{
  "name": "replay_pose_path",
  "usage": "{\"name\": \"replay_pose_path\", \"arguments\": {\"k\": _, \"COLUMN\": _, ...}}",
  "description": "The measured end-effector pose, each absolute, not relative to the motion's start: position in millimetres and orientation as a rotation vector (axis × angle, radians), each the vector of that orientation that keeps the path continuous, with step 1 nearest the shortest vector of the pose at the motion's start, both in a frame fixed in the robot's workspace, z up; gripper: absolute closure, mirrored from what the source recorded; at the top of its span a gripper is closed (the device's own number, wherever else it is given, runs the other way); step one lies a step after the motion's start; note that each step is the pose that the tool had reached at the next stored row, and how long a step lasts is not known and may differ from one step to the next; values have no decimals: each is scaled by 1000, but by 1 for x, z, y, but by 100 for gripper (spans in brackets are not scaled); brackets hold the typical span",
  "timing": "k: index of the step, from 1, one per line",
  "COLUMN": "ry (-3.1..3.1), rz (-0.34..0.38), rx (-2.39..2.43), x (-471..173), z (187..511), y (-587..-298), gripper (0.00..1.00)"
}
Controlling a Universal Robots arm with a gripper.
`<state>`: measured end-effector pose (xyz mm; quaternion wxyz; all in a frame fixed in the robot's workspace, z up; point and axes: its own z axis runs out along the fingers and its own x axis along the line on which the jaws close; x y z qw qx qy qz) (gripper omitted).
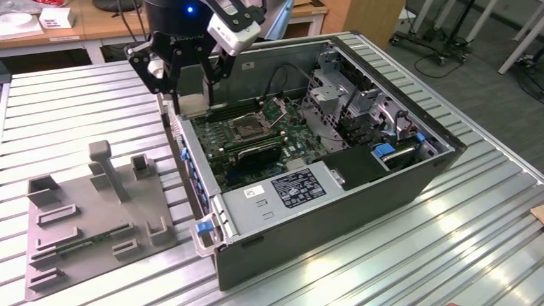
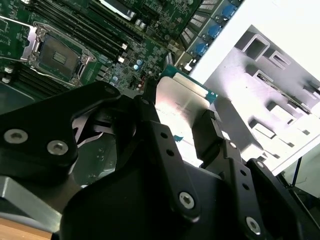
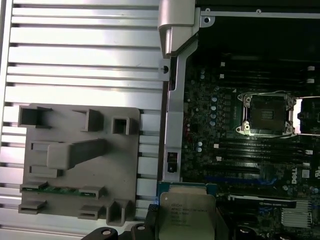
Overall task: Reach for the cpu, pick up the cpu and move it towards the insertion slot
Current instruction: 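Pick up the cpu and move it towards the insertion slot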
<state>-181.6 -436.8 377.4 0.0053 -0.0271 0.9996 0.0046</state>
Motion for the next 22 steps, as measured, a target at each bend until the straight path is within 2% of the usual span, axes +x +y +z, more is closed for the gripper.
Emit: {"name": "replay_pose_path", "arguments": {"k": 22, "ry": 3130, "rz": 15, "rx": -85, "x": -168, "z": 377, "y": -437, "gripper": 46}}
